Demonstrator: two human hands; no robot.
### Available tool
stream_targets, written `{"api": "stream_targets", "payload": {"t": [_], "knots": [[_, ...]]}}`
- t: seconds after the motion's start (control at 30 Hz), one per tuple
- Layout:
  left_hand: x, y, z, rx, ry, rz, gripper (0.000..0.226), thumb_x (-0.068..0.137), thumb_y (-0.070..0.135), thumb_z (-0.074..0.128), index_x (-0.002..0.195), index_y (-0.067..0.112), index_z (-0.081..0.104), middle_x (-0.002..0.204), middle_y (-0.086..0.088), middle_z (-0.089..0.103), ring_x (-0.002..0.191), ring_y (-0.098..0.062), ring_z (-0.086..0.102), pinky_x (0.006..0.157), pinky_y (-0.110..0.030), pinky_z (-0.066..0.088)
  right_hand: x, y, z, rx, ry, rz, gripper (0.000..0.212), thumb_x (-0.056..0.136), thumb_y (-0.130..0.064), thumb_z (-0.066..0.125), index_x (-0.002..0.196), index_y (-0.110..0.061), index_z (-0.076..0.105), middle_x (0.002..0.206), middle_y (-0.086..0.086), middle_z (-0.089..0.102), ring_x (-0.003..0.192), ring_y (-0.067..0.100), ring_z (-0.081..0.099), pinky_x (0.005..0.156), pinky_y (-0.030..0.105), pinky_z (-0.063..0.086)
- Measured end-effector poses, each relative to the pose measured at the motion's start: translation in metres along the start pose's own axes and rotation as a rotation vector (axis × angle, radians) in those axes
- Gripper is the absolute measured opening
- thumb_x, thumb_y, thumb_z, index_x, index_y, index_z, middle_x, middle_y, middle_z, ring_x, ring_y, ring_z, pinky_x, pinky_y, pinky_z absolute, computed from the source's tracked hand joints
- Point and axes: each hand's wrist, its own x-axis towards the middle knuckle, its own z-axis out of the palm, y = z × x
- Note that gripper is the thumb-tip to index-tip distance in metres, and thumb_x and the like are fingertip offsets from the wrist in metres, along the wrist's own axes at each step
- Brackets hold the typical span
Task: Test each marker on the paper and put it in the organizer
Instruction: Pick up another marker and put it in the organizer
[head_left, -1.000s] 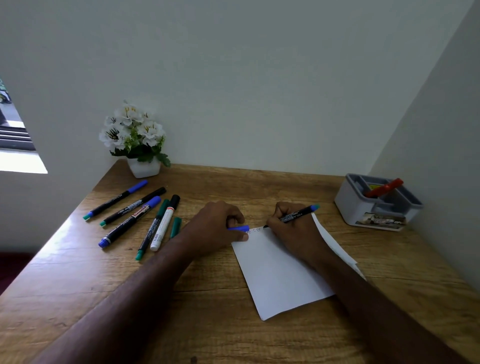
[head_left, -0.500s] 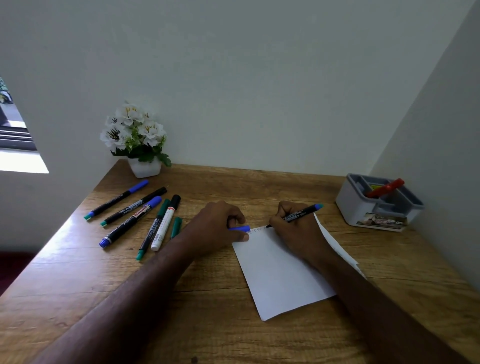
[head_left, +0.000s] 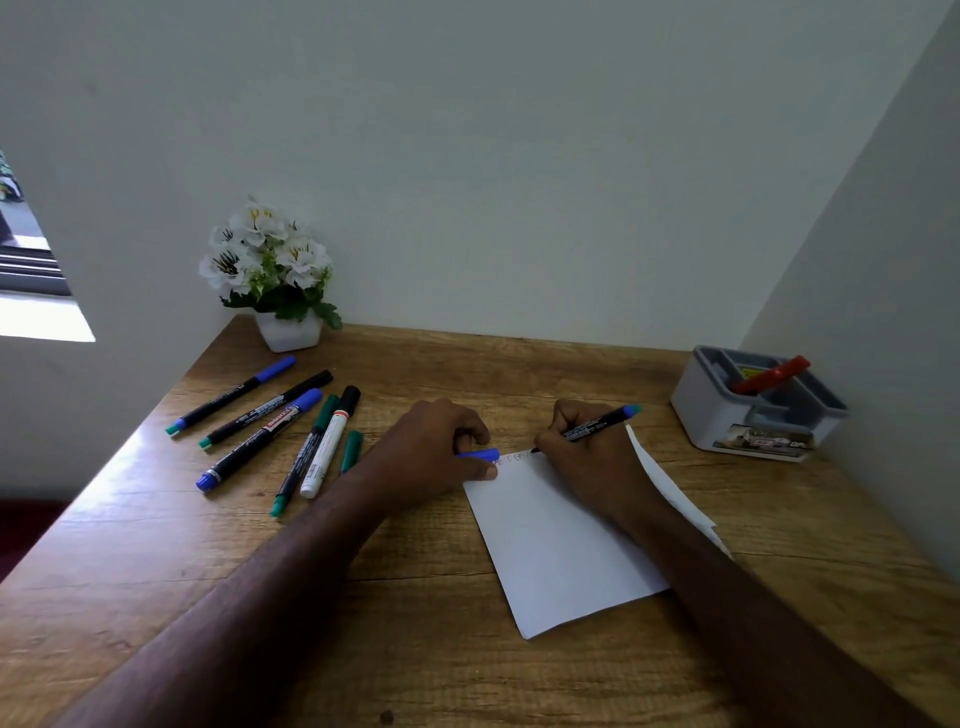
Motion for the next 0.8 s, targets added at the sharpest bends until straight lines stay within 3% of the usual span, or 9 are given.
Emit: {"api": "stream_targets", "payload": {"t": [0.07, 0.27, 0.4, 0.53, 0.67, 0.8], "knots": [[0.0003, 0.0003, -0.0001, 0.002, 0.0, 0.001, 0.037, 0.078, 0.037, 0.079, 0.111, 0.022, 0.07, 0.094, 0.009, 0.065, 0.08, -0.004, 0.056, 0.063, -0.015, 0.04, 0.0009, 0.002, -0.0005, 0.001, 0.015, 0.003, 0.035, 0.08, -0.002, 0.064, 0.056, -0.017, 0.044, 0.049, -0.011, 0.048, 0.053, 0.004, 0.048, 0.049, 0.021, 0.038], [0.0003, -0.0013, 0.0006, 0.011, -0.009, -0.003, 0.038, 0.078, 0.038, 0.078, 0.112, 0.023, 0.069, 0.095, 0.009, 0.063, 0.08, -0.004, 0.054, 0.063, -0.016, 0.037, 0.0011, 0.0007, 0.0009, -0.002, 0.002, 0.001, 0.034, 0.081, -0.001, 0.064, 0.058, -0.015, 0.044, 0.052, -0.007, 0.046, 0.049, 0.001, 0.041, 0.047, 0.015, 0.035], [0.0009, -0.0011, 0.0005, 0.015, -0.007, 0.0, 0.038, 0.078, 0.038, 0.078, 0.112, 0.023, 0.069, 0.095, 0.01, 0.063, 0.08, -0.003, 0.054, 0.062, -0.015, 0.037, 0.0016, 0.0023, -0.0001, -0.029, 0.014, 0.014, 0.033, 0.08, -0.003, 0.065, 0.058, -0.015, 0.043, 0.053, -0.004, 0.046, 0.052, 0.006, 0.042, 0.05, 0.023, 0.038], [0.0008, -0.0025, 0.0012, 0.012, 0.0, 0.005, 0.037, 0.078, 0.037, 0.078, 0.11, 0.023, 0.07, 0.092, 0.013, 0.061, 0.078, -0.002, 0.054, 0.062, -0.014, 0.036, 0.0006, 0.0007, 0.0, -0.052, -0.002, 0.009, 0.031, 0.081, -0.003, 0.064, 0.059, -0.014, 0.045, 0.053, -0.004, 0.046, 0.051, 0.005, 0.042, 0.048, 0.021, 0.036], [0.0017, -0.0037, 0.0018, 0.004, 0.003, 0.001, 0.036, 0.077, 0.039, 0.079, 0.109, 0.025, 0.07, 0.093, 0.013, 0.061, 0.08, -0.003, 0.054, 0.062, -0.014, 0.036, 0.0013, 0.0022, -0.0021, -0.004, 0.063, 0.01, 0.031, 0.078, -0.003, 0.065, 0.056, -0.015, 0.047, 0.054, -0.006, 0.05, 0.061, 0.031, 0.058, 0.057, 0.041, 0.049], [0.0015, -0.0048, 0.0023, -0.01, 0.0, -0.001, 0.036, 0.076, 0.038, 0.079, 0.109, 0.025, 0.07, 0.093, 0.011, 0.062, 0.08, -0.004, 0.056, 0.062, -0.014, 0.037, 0.0012, 0.002, -0.0014, 0.019, 0.057, 0.036, 0.035, 0.078, -0.001, 0.064, 0.054, -0.018, 0.045, 0.05, -0.012, 0.048, 0.055, 0.009, 0.048, 0.055, 0.026, 0.042]]}}
